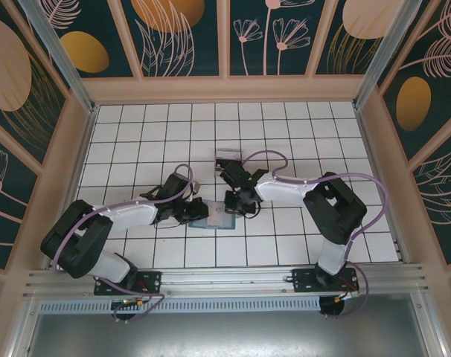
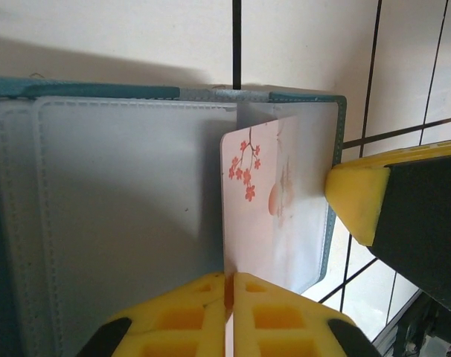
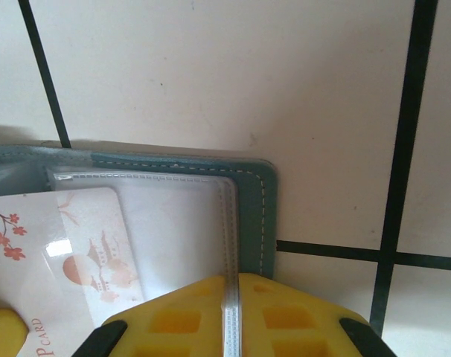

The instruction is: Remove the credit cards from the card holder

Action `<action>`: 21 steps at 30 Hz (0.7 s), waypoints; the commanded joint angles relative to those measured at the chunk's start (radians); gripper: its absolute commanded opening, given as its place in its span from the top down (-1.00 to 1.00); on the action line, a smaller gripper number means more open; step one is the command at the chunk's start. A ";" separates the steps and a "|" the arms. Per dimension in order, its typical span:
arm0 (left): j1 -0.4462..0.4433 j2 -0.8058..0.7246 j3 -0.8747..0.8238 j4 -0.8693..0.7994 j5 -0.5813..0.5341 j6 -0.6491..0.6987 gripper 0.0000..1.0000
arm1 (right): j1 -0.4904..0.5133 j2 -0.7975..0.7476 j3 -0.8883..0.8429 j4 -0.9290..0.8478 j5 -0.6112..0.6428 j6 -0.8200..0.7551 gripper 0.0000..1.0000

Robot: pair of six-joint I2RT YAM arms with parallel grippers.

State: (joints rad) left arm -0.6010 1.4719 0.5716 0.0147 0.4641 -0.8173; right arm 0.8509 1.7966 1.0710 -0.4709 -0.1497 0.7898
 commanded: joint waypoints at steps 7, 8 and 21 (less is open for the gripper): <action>0.007 0.039 -0.054 0.141 0.071 -0.036 0.52 | 0.005 0.054 -0.024 -0.076 0.061 -0.013 0.75; 0.006 0.042 -0.060 0.152 0.078 -0.040 0.52 | 0.006 0.055 -0.024 -0.075 0.059 -0.012 0.74; 0.026 0.101 -0.153 0.369 0.149 -0.114 0.56 | 0.007 0.055 -0.017 -0.082 0.058 -0.016 0.75</action>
State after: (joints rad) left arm -0.5827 1.5414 0.4545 0.3122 0.5819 -0.8970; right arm 0.8513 1.7966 1.0718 -0.4717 -0.1501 0.7872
